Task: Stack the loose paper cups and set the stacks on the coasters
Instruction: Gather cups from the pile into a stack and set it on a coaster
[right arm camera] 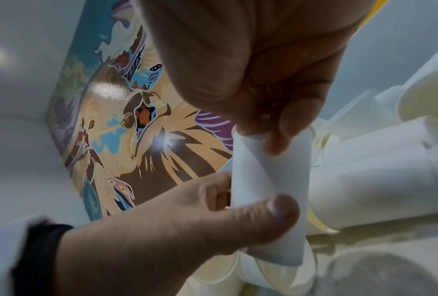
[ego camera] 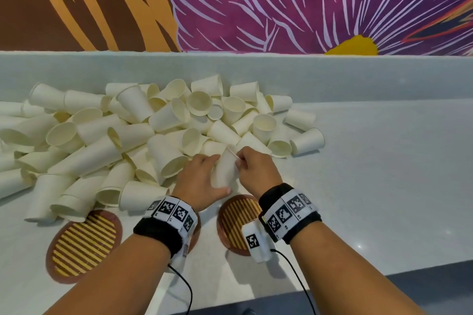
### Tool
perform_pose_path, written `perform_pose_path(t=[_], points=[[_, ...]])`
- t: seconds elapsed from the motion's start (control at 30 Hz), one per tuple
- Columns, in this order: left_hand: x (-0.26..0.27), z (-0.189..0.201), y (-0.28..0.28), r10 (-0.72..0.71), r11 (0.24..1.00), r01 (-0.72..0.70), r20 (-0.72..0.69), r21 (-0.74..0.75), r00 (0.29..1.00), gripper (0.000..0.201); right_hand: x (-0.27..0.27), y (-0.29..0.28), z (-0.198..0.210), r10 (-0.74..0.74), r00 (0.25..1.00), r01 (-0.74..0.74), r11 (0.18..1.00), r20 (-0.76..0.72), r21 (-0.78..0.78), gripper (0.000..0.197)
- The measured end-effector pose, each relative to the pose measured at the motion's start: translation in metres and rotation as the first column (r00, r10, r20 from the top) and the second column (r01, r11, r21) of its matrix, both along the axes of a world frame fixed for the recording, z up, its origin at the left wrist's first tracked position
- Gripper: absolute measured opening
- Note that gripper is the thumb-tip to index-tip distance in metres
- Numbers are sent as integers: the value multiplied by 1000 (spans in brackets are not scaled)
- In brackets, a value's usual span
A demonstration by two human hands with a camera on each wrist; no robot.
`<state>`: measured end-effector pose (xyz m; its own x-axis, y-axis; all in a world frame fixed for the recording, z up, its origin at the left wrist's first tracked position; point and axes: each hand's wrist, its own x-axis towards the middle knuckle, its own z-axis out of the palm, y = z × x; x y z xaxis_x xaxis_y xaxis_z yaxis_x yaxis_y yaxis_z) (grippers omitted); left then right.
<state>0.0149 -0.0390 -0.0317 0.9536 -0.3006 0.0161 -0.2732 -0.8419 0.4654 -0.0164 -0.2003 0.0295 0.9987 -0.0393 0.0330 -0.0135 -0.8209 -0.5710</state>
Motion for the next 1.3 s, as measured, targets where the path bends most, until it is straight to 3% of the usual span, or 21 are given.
perform_pose_path(t=[0.07,0.17,0.23,0.3,0.37,0.43,0.5,0.7,0.97,1.1,1.2,1.3], points=[[2,-2,-7,-19,996,15,-41,-86,999,70,-2,-2,-3,23,999,-22,999,-37,34,22],[1,-9,-10,-36,987,17,-112,-162,993,70,-4,-12,-8,56,997,-59,997,-62,-48,27],[0,-13,-9,-30,990,12,-123,-144,992,74,-6,-25,-11,7,999,-16,984,-52,-179,29],[0,-15,-7,-9,991,-9,-134,-135,991,77,-9,-41,-15,-89,992,45,912,-90,-407,37],[2,-17,-5,-5,990,-14,-130,-144,992,79,-14,-56,-22,-185,959,33,824,-215,-565,50],[4,-18,-4,-14,988,-5,-125,-154,992,78,-16,-64,-29,-244,910,-8,798,-335,-603,60],[5,-18,-5,-20,988,-1,-132,-156,991,78,-17,-66,-38,-273,881,-19,795,-386,-606,63],[5,-14,-6,-30,990,11,-136,-137,990,80,-21,-59,-52,-208,905,-38,831,-372,-555,65],[8,-13,-8,-62,995,53,-100,-86,993,83,-6,-55,-2,-143,964,-24,791,-223,-611,62],[9,-10,-10,-60,994,48,-112,-102,992,86,5,-40,13,27,990,-110,778,-142,-618,61],[7,-9,-9,-65,991,50,-120,-123,991,90,10,-21,8,186,964,-257,839,-191,-480,70],[6,-8,-5,-36,989,15,-144,-146,989,88,14,-7,6,279,933,-320,932,-227,-170,81]])
